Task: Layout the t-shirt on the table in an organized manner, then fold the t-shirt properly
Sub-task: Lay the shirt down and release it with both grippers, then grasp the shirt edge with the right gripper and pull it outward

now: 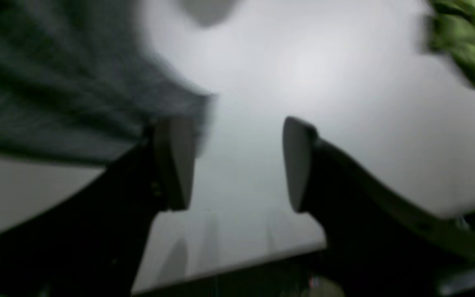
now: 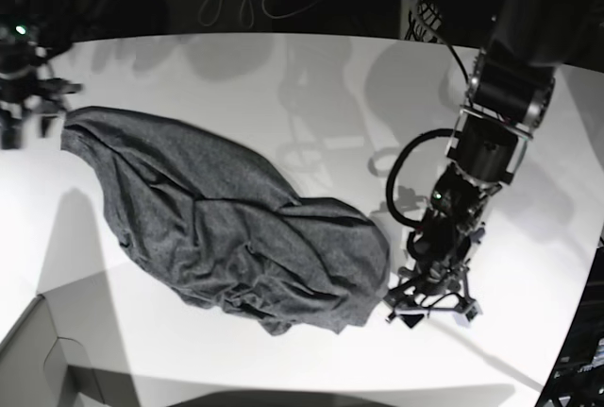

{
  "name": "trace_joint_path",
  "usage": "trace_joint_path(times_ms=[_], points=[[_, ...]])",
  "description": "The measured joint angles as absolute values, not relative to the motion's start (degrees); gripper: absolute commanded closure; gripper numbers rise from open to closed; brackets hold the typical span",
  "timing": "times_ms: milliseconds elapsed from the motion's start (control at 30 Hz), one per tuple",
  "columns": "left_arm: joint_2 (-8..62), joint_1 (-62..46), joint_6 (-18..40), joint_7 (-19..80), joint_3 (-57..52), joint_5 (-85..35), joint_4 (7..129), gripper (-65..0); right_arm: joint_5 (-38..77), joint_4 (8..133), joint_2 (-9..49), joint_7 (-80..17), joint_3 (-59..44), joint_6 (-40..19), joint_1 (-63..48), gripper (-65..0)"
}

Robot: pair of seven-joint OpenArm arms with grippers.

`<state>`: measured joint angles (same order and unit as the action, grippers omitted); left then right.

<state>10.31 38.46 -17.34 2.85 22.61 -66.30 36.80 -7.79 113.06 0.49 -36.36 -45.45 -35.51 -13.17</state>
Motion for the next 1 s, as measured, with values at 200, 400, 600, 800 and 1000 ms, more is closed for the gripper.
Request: trace_joint_path(times_ms=[200,400,600,800,1000], points=[[13.7,37.8,-17.2,2.9,22.6,-66.3,36.9,-42.3,-7.7,114.3,-2.1,-36.6,-40.8,-39.2,-8.1,-35.1],[21.5,33.8,-17.0,2.9,22.2,-66.4,37.4,-42.3,-7.7,108.6,-3.6,-36.4,-18.9,-39.7,-5.5,-35.1],[29.3,29.0,-17.1,2.6,22.0,-66.5,44.7,-42.3,-8.1,94.6,-3.8,-36.7,-6.3,-40.0,2.0,-35.3],[32.5,23.9,-17.1,2.8,22.2,-66.7,51.6,-42.3,-7.6,84.9,-8.1,-35.9,-1.5,-40.0,9.1,-35.2],[32.3,21.6,-17.1,3.0,22.2,-66.7,55.4,-42.3,-7.9,75.7,-8.6,-30.6,4.3,-40.0,10.1,-35.2]])
